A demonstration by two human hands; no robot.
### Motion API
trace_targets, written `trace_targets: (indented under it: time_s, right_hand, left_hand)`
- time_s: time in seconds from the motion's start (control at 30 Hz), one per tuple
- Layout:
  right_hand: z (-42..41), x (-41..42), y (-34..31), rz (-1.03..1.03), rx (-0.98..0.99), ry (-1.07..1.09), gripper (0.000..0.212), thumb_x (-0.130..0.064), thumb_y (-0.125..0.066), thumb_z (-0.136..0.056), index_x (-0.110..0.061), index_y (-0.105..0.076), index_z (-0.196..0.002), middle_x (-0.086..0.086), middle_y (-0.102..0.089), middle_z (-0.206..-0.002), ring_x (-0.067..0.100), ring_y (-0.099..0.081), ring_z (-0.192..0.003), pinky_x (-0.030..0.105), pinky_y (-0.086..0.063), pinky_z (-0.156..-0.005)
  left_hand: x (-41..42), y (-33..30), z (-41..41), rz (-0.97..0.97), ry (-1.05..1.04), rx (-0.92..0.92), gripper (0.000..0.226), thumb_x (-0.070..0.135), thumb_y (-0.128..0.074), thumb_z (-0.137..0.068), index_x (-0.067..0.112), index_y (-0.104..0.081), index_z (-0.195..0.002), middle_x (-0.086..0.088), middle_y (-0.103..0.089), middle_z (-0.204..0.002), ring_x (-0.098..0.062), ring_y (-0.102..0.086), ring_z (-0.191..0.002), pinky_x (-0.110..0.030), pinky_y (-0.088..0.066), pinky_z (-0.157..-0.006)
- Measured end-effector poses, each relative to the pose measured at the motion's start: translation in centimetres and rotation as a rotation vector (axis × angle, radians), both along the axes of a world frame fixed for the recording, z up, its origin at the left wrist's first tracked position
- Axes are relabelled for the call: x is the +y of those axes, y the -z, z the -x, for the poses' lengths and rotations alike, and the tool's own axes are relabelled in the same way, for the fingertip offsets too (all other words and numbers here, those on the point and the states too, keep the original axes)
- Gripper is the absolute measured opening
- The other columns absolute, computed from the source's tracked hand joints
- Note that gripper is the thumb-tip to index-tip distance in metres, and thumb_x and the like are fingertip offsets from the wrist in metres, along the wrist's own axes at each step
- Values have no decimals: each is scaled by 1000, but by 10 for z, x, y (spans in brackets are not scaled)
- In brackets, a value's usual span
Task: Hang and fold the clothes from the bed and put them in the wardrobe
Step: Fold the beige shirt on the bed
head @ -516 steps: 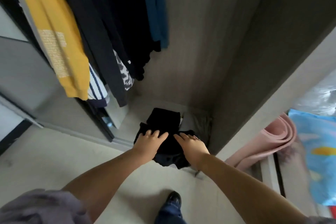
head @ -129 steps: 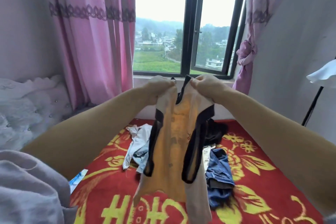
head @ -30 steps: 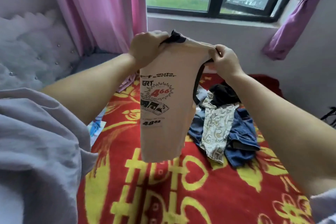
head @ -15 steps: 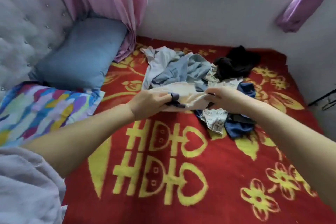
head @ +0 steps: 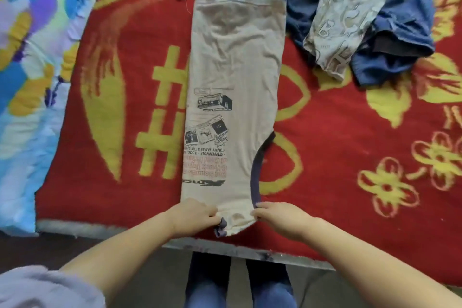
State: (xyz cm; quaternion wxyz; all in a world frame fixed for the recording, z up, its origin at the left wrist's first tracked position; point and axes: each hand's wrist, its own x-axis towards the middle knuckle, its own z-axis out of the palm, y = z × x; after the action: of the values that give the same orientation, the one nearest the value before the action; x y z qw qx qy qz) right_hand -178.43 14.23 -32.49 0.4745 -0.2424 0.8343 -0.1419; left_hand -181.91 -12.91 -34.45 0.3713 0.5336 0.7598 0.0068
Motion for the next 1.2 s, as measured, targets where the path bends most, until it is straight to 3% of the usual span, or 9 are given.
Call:
trace_targets:
  time_s: [0.13, 0.23, 0.3, 0.4, 0.53, 0.63, 0.73, 0.97, 1.2]
  right_hand:
    - [25, 14, 21, 4, -84, 133, 39, -13, -43, -96, -21, -57, -131, 7, -62, -128, 29, -57, -116, 34, -44, -92]
    - [86, 42, 27, 85, 103, 779, 32, -3, -45, -94, -7, -65, -119, 8, -68, -117, 23, -62, -111, 25, -42, -95]
    - [129, 54, 34, 190, 74, 1161, 33, -2, -37, -97, -3, -60, -121, 14, -65, -118, 25, -62, -110, 35, -48, -96]
    - [170, 47, 51, 411, -187, 1392, 30, -16, -35, -103, -4, -50, -126, 13, -61, -120, 23, -61, -108, 36, -52, -87]
    - [197, 31, 62, 476, -356, 1439, 34, -43, -54, -95, -17, -48, -116, -7, -59, -90, 5, -55, -67, 21, -41, -55]
    - [199, 35, 61, 415, -471, 1319, 12, -28, -62, -91, -17, -60, -96, -9, -61, -62, 3, -49, -41, 17, -36, -40]
    - [193, 42, 61, 377, -348, 1337, 8, -17, -60, -89, -18, -62, -81, -5, -60, -66, 6, -53, -50, 19, -39, -44]
    - [171, 37, 60, 221, -121, 1216, 26, -20, -62, -85, -8, -45, -101, 9, -57, -93, 25, -62, -82, 33, -54, -55]
    - [140, 40, 65, -184, 449, 902, 39, -23, -56, -92, -9, -44, -126, 16, -55, -120, 37, -52, -112, 42, -42, -81]
  left_hand:
    - [20, 13, 0, 255, -53, -179, 36, 41, -37, -100, 22, -54, -125, -9, -54, -115, -33, -58, -99, -40, -46, -78]
    - [57, 8, 26, 71, -342, -58, 38, 45, -33, -100, 19, -59, -109, -2, -59, -104, -27, -60, -91, -34, -42, -66]
    - [94, 8, 53, -164, -630, 70, 28, 36, -40, -99, 19, -57, -113, -2, -59, -104, -25, -58, -95, -33, -41, -67]
    - [147, 21, 89, -233, -1056, 206, 42, 27, -48, -94, 16, -46, -135, -7, -52, -124, -27, -47, -116, -39, -40, -91]
    - [169, 47, 97, -132, -1519, 19, 50, 28, -44, -96, 16, -33, -144, -9, -33, -145, -27, -30, -134, -38, -26, -109]
    - [158, 56, 84, -200, -1446, -48, 49, 31, -36, -101, 16, -30, -147, -7, -21, -155, -22, -17, -143, -34, -16, -116]
    - [146, 58, 80, -151, -1334, -86, 53, 36, -34, -101, 21, -21, -151, -3, -8, -160, -20, -10, -146, -37, -14, -118]
    - [155, 65, 61, 143, -972, 83, 74, 54, -38, -94, 46, 14, -146, -8, 25, -157, -30, 23, -143, -61, -1, -111]
    - [128, 63, 55, 97, -705, 5, 65, 48, -34, -98, 38, 3, -150, -7, 20, -158, -25, 22, -144, -57, 7, -112]
